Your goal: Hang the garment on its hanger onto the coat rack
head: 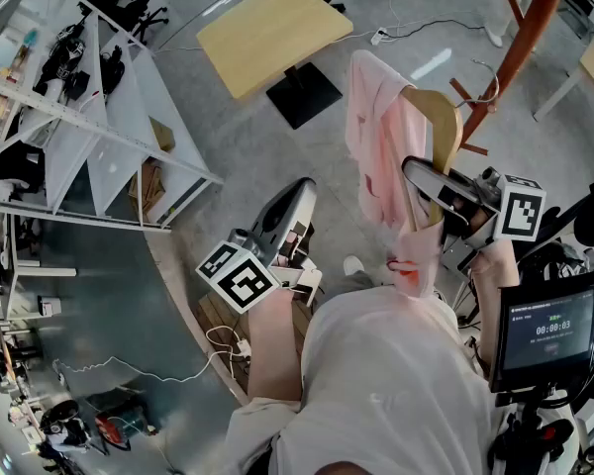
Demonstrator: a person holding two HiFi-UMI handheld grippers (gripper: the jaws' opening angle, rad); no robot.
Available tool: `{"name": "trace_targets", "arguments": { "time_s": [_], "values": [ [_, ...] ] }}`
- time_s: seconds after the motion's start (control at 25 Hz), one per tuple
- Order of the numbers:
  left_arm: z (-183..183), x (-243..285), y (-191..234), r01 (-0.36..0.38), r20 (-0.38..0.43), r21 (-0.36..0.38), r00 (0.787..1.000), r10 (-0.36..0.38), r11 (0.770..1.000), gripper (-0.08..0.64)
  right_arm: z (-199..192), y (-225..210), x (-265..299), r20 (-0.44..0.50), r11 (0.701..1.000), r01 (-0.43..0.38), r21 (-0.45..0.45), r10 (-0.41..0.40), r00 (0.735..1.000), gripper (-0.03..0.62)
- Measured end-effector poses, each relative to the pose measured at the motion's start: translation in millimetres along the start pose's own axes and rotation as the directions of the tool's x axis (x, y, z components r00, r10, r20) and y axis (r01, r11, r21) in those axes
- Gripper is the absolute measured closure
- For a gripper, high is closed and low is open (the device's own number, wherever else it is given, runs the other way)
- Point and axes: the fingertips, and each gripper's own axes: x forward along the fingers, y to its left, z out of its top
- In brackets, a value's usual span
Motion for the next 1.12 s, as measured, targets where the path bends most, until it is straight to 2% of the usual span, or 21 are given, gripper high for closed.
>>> {"name": "trace_targets", "arguments": {
  "time_s": [0.2, 0.48, 0.68, 0.88, 1.12],
  "values": [
    [24, 25, 16, 0.052, -0.046, 0.009, 0.998, -0.052, 0.999, 0.554, 26, -8, 22, 0.042, 0.999, 0.015, -0.033, -0.013, 0.999, 0.580],
    [30, 50, 19, 0.082, -0.068, -0.001, 0.994, -0.082, 0.997, 0.554, 64, -11, 37, 0.061, 0.996, 0.029, -0.086, -0.024, 0.998, 0.580],
    [30, 57, 30, 0.076, -0.055, -0.005, 0.996, -0.076, 0.997, 0.554, 75, -25, 49, 0.056, 0.997, 0.020, -0.077, -0.016, 0.998, 0.580],
    [44, 68, 29, 0.078, -0.034, 0.004, 0.996, -0.078, 0.997, 0.554, 98, -15, 59, 0.054, 0.997, -0.023, -0.080, 0.028, 0.998, 0.580],
    [62, 91, 16, 0.114, -0.005, 0.034, 0.994, -0.113, 0.993, 0.555, 128, 5, 65, 0.053, 0.990, -0.066, -0.121, 0.073, 0.996, 0.580]
  ]
}}
